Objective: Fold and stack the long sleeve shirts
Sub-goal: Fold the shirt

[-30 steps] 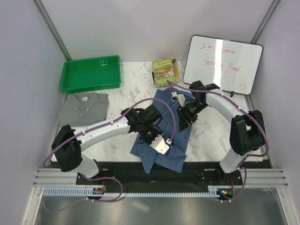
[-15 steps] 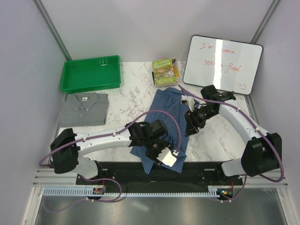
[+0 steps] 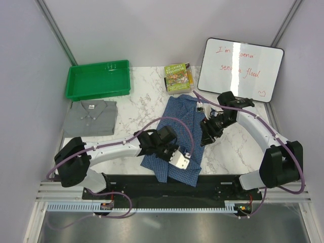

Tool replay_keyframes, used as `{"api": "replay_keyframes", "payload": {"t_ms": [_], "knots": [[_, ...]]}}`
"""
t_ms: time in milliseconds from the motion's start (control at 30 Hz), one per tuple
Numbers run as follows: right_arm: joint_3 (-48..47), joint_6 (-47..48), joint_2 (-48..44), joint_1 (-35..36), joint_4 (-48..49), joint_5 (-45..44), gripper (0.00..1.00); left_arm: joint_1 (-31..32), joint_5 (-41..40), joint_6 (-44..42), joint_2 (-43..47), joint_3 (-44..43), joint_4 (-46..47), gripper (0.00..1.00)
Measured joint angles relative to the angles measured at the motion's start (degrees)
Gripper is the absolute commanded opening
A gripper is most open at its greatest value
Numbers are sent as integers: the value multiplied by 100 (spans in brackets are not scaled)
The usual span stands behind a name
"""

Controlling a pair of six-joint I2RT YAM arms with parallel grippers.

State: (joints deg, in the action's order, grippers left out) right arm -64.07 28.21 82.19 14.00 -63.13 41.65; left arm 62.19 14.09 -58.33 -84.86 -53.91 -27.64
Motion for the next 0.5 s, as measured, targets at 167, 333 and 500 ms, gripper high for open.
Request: {"api": "replay_keyframes", "payload": {"t_ms": [167, 333, 500], "knots": [[85, 39, -245, 0, 170, -254, 71, -903, -48, -4, -260, -407, -4, 8], [146, 184, -570, 13, 299, -522, 73, -1687, 101, 4, -494, -669, -61, 16], [186, 297, -990, 291, 509, -831, 73, -2210, 326, 330, -713, -850, -173, 11]]}}
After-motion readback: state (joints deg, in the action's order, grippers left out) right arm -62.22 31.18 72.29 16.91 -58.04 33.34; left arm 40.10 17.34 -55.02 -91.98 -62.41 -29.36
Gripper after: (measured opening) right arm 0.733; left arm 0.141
